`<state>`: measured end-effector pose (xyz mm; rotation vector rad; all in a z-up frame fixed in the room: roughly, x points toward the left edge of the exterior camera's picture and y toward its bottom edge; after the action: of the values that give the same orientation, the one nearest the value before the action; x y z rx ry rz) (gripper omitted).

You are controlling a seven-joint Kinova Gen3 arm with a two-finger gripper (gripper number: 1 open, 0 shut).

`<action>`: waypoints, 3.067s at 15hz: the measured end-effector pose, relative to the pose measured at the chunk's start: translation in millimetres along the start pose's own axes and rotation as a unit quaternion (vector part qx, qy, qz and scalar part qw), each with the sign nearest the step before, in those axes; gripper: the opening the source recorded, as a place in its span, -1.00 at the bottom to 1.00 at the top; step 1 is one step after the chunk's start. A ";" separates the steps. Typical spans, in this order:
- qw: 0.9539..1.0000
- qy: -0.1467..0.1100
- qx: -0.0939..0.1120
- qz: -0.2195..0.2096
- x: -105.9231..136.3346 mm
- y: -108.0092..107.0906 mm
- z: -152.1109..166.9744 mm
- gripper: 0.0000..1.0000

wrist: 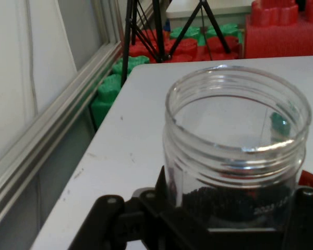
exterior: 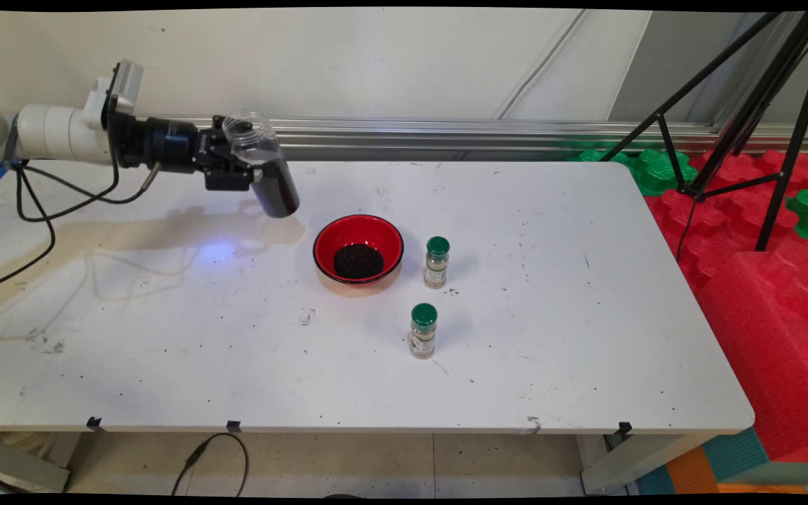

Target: Pour the black seasoning powder in the red bowl

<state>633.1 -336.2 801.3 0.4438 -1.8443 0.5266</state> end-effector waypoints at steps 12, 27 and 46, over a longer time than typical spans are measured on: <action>0.998 0.001 0.029 0.048 58.3 -15.2 50.6 -1.00; 0.974 -0.051 0.050 0.215 69.5 -19.7 121.1 -1.00; 0.875 -0.116 0.049 0.467 31.8 5.5 156.0 -1.00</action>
<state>498.3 -419.8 785.7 -0.3942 -2.2081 1.2607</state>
